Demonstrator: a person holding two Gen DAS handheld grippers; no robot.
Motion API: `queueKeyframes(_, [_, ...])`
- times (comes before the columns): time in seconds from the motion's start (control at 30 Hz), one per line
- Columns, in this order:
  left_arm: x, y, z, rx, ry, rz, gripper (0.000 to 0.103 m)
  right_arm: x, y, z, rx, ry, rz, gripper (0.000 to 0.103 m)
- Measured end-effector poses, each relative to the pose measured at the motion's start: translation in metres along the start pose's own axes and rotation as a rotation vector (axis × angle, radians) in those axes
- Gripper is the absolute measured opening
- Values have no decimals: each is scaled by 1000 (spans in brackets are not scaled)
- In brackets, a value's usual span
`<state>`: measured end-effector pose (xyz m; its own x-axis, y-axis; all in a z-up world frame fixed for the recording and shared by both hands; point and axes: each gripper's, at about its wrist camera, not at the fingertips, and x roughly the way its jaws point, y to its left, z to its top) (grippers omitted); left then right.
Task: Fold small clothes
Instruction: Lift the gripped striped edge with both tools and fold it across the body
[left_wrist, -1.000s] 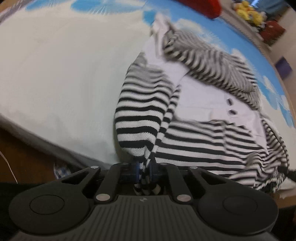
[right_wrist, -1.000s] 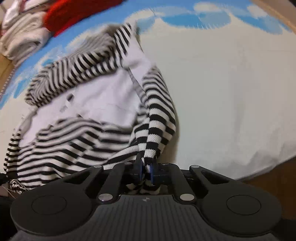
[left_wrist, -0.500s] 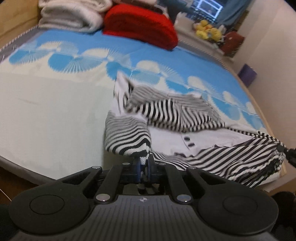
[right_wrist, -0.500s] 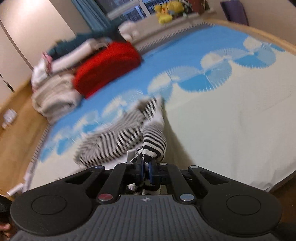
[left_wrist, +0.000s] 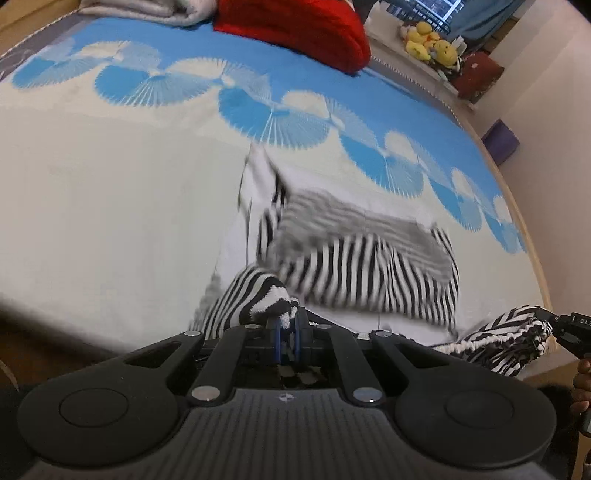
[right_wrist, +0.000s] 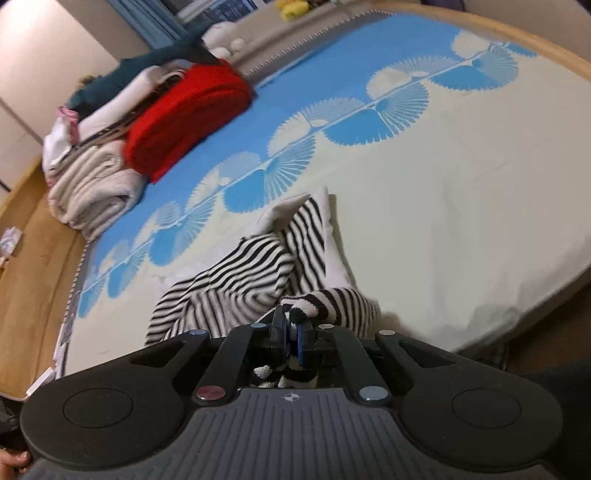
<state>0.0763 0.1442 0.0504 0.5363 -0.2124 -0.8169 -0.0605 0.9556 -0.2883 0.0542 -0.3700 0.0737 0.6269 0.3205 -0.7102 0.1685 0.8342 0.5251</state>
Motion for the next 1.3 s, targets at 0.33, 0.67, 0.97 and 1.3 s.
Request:
queueKeyframes(0.33, [92, 31, 143, -119, -161, -31, 51, 150, 17, 136, 49, -103, -49, 41])
queueKeyframes(0.67, [132, 3, 114, 254, -109, -7, 70, 198, 29, 96, -377, 6, 4, 55])
queueKeyframes(0.97, [182, -28, 101, 480, -45, 162, 67, 240, 59, 67, -819, 8, -162, 55])
queueKeyframes(1.3, [180, -11, 156, 250, -327, 291, 2, 243, 88, 99, -796, -188, -179, 6])
